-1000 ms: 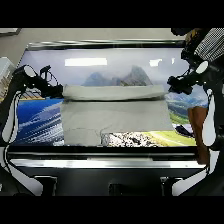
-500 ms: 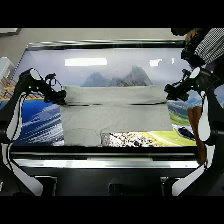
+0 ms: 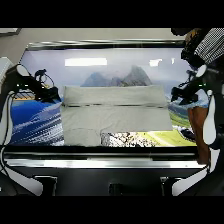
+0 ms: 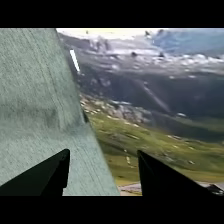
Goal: Fold the clothes and pants, and hang the long-sleeved shirts on hangers.
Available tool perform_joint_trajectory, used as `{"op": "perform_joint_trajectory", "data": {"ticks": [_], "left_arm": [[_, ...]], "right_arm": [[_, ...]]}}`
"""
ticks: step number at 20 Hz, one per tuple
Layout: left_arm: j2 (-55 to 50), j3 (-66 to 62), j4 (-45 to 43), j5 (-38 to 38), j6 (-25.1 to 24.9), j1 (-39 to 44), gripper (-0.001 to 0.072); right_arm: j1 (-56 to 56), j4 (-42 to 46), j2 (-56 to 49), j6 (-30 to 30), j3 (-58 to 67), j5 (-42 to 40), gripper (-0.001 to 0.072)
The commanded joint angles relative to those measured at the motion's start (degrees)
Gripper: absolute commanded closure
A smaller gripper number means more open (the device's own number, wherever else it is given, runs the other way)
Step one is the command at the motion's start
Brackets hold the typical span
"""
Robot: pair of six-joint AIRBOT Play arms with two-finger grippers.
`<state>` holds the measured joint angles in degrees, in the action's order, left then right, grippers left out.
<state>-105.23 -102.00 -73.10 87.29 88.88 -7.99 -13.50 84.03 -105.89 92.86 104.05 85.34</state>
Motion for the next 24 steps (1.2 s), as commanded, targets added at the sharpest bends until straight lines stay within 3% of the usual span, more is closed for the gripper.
{"op": "perform_joint_trajectory", "data": {"ticks": [1, 5, 9, 17, 24], "left_arm": [[9.8, 10.4, 0.1, 0.0, -0.9, -4.7, 0.03], [29.5, 43.1, 4.2, -14.1, -2.9, -9.2, 0.03], [41.9, 65.8, 15.1, -19.4, -13.8, -10.8, 0.03], [42.8, 76.1, 22.1, -21.8, -22.0, -10.8, 0.0301], [42.8, 76.3, 26.0, -24.3, -24.4, -10.8, 0.0302]], "right_arm": [[-5.1, -2.5, 6.2, -4.2, -2.2, 1.7, 0.0228], [-11.1, -11.1, 15.3, -6.6, -15.5, 0.9, 0.0232], [-11.3, -13.7, 22.4, -6.8, -24.8, -1.1, 0.0233], [-11.3, -19.5, 28.5, -6.5, -26.9, -0.8, 0.0234], [-11.3, -19.7, 32.0, -6.6, -26.9, 0.1, 0.0235]]}}
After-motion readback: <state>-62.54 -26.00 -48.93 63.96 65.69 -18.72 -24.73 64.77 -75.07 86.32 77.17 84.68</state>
